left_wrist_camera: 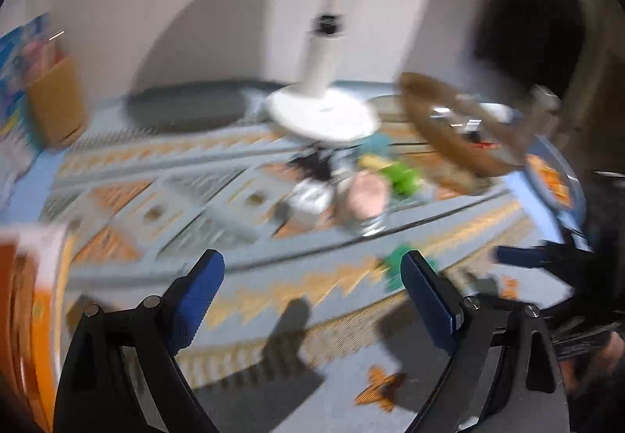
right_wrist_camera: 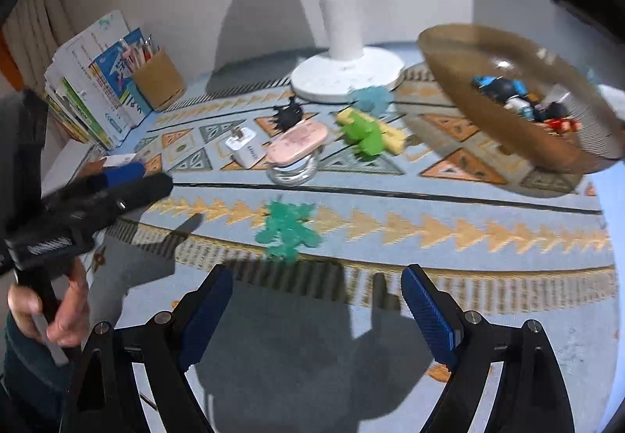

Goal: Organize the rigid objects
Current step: 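Grasp the white cube charger with the left gripper while the right gripper grasps the green translucent figure, then lift the charger and green figure and carry both over the golden bowl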

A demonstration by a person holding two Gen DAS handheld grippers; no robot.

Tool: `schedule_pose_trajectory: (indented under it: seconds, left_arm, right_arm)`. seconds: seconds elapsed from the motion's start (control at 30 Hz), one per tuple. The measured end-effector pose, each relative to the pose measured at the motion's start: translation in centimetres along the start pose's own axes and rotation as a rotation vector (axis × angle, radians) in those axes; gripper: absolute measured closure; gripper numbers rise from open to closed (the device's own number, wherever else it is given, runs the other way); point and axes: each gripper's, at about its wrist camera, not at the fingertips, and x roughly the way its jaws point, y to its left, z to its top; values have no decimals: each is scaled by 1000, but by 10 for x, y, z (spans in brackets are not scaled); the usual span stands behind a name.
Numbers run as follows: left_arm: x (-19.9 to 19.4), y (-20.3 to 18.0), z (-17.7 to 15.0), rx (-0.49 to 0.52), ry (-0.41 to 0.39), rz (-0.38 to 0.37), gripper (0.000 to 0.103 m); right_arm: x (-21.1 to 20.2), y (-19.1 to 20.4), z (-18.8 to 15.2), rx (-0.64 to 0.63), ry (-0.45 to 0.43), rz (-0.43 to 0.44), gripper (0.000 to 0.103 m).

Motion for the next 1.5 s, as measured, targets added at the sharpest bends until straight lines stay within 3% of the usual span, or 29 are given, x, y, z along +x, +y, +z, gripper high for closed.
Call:
schedule_pose_trajectory:
  seconds: [0.13, 0.37, 0.4, 0.47, 0.53, 0.6, 0.63, 0.67, 0.7, 0.83, 1.07, 1.27, 1.5]
  left_arm:
    - [33, 12, 15, 22, 54, 30, 15]
    - [85, 8, 22, 72, 138, -46, 21]
    - [89, 8, 22, 67, 146, -55, 29]
    - [92, 8, 23, 63, 137, -60, 34]
    - [93, 10, 24, 57, 135, -72, 48]
    - [93, 13, 24, 43, 134, -89, 57]
    - [93, 14, 24, 39, 130, -85, 71]
    - [92, 15, 23, 33, 127, -83, 75]
    - [92, 16, 24, 26, 126, -87, 75]
    - [80, 12, 20, 17, 107, -86, 77]
    - [33, -20, -1, 29, 41, -118, 79]
    - [41, -39, -34, 38, 113, -97, 79]
    - [33, -51, -48, 45, 116, -81, 79]
  right_arm:
    - [12, 9, 8, -35, -15, -40, 16]
    - [45, 20, 22, -86, 29, -61, 17]
    - [48, 20, 22, -86, 34, -52, 22]
    - [55, 19, 23, -83, 41, 1, 27]
    - [58, 23, 24, -110, 32, -33, 28]
    - [62, 30, 24, -150, 26, -76, 34]
    - [64, 32, 25, -165, 23, -97, 36]
    - [66, 34, 25, -179, 12, -113, 42]
    - [67, 37, 25, -192, 3, -111, 54]
    - [57, 44, 20, -227, -35, -103, 70]
    - [-8, 12, 0, -181, -141, -156, 70]
    - [-29, -34, -26, -72, -122, -193, 70]
    - [-22, -51, -54, -76, -72, -161, 70]
